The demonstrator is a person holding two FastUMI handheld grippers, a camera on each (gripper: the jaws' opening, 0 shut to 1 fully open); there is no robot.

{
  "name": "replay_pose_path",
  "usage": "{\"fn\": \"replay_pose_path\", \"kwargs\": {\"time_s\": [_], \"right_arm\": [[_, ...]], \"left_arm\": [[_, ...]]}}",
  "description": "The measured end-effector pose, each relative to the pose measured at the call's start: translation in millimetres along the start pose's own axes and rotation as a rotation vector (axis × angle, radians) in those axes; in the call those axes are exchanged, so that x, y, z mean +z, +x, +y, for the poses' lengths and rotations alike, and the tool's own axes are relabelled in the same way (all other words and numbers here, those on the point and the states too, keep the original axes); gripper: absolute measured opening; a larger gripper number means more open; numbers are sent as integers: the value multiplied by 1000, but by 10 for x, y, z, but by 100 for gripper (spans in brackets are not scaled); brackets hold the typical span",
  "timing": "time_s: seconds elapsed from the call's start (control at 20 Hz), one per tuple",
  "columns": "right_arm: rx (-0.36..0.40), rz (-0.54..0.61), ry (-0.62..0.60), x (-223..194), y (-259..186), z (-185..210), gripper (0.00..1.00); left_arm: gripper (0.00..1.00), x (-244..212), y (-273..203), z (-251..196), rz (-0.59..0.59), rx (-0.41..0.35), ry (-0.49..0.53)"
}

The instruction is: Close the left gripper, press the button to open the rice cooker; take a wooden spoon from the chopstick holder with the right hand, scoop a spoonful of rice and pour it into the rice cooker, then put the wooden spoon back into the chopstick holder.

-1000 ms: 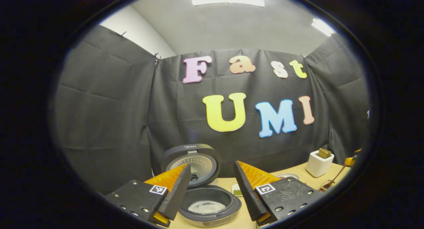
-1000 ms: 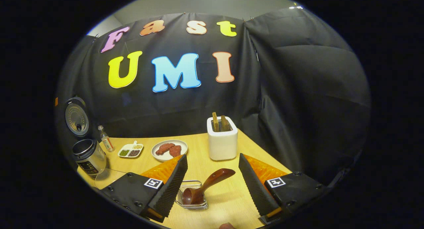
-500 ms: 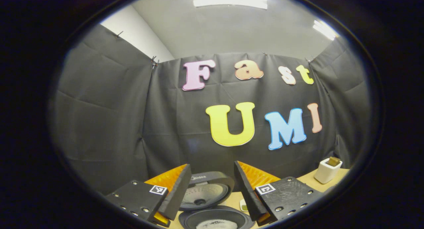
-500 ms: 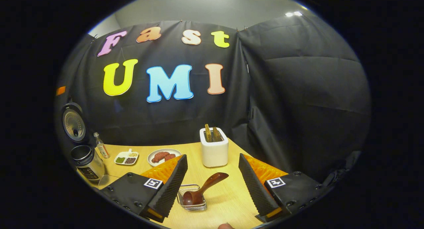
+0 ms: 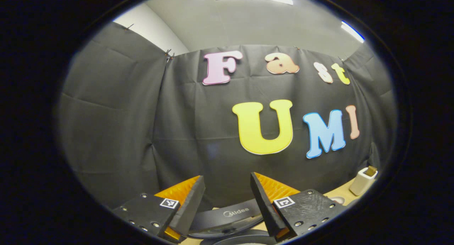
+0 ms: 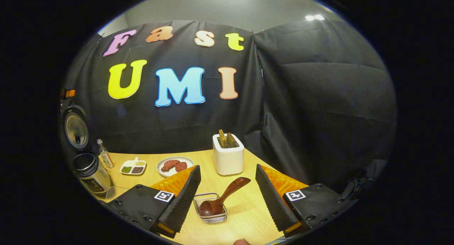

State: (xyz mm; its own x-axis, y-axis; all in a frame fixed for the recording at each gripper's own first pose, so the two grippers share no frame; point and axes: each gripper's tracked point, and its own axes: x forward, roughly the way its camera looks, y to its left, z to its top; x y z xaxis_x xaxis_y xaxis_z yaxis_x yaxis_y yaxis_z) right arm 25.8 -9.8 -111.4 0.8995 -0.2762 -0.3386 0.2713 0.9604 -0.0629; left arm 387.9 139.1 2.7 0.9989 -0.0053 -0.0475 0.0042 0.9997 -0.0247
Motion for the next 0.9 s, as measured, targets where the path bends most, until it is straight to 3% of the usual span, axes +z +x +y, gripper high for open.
{"fn": "replay_pose_path", "kwargs": {"time_s": [0.25,0.9], "right_arm": [[10,-3,-2,48,-14,25,98],[92,-12,-4,110,-29,-73,98]], "left_arm": [[82,-457,67,-3,114,3,-53],[84,-608,-559,-306,143,-5,-58]]}}
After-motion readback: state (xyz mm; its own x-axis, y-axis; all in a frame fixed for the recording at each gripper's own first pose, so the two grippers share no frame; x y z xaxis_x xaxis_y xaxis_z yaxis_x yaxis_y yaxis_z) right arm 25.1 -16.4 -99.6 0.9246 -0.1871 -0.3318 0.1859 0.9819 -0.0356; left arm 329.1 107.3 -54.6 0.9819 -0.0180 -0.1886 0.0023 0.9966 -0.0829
